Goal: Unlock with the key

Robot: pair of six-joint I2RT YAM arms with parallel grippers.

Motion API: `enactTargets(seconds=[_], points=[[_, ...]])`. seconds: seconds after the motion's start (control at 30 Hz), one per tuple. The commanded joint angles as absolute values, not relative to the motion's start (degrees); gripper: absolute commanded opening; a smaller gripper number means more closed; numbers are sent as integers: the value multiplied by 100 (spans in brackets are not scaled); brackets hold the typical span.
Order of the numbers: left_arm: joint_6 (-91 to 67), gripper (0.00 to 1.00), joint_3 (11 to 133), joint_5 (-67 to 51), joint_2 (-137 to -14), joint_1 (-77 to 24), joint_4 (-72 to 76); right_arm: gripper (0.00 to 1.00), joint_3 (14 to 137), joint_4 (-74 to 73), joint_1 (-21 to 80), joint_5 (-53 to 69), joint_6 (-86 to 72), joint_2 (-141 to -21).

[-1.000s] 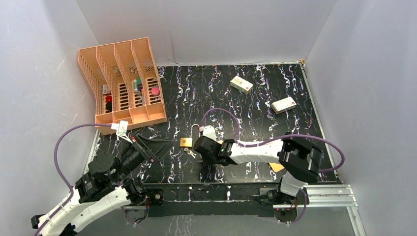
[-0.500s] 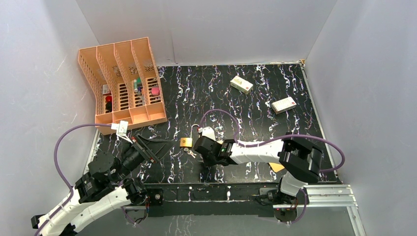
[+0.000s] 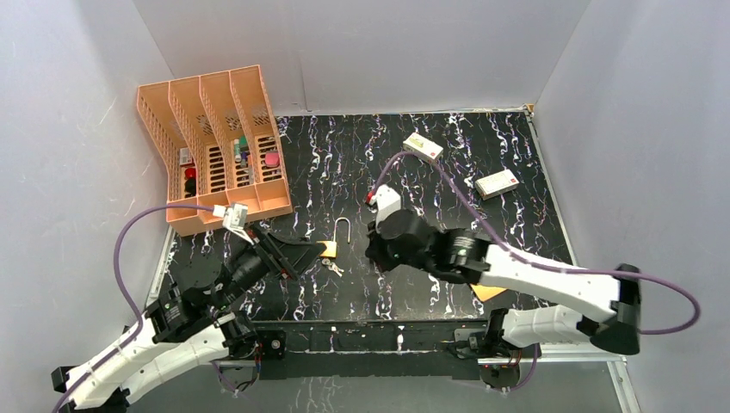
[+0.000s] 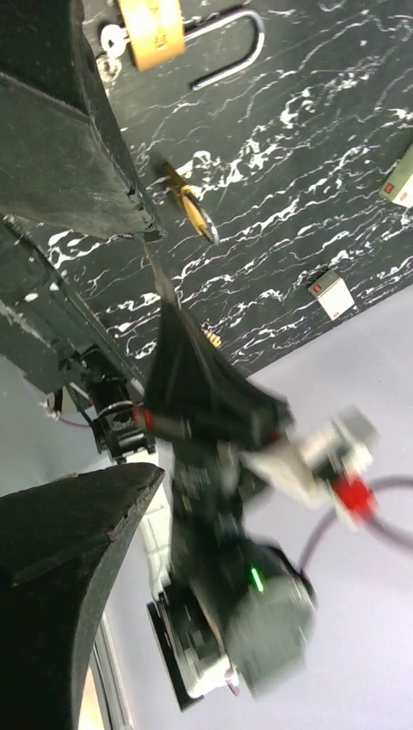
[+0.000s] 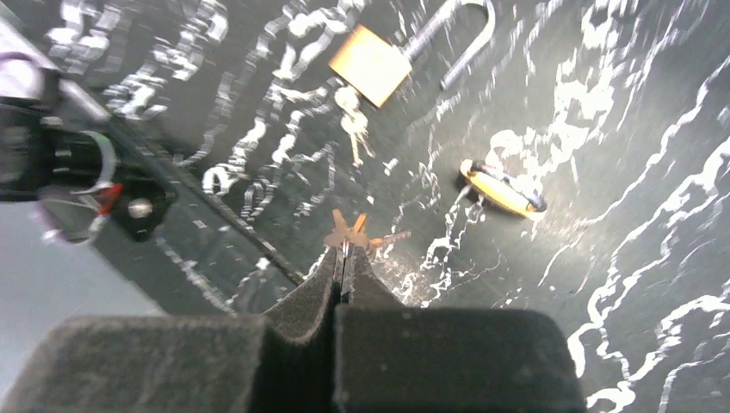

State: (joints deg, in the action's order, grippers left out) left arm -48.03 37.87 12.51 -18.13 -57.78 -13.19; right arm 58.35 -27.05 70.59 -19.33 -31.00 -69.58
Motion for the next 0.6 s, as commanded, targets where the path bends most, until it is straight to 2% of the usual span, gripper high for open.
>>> enactTargets(seconds=[0.0, 0.23, 0.57], points=[[-3670, 94, 3876, 773, -2284, -5793, -130, 0, 7022, -3552, 7071, -1487, -1833, -6228], [-2010, 90, 4549, -654, -3671, -5792, 941, 0, 8754, -4665, 7075, -1195, -1461, -5997], [-1163, 90, 5065, -1825, -5132, -5794, 2244, 0, 9551, -4925, 7075, -1478, -1897, -5917]])
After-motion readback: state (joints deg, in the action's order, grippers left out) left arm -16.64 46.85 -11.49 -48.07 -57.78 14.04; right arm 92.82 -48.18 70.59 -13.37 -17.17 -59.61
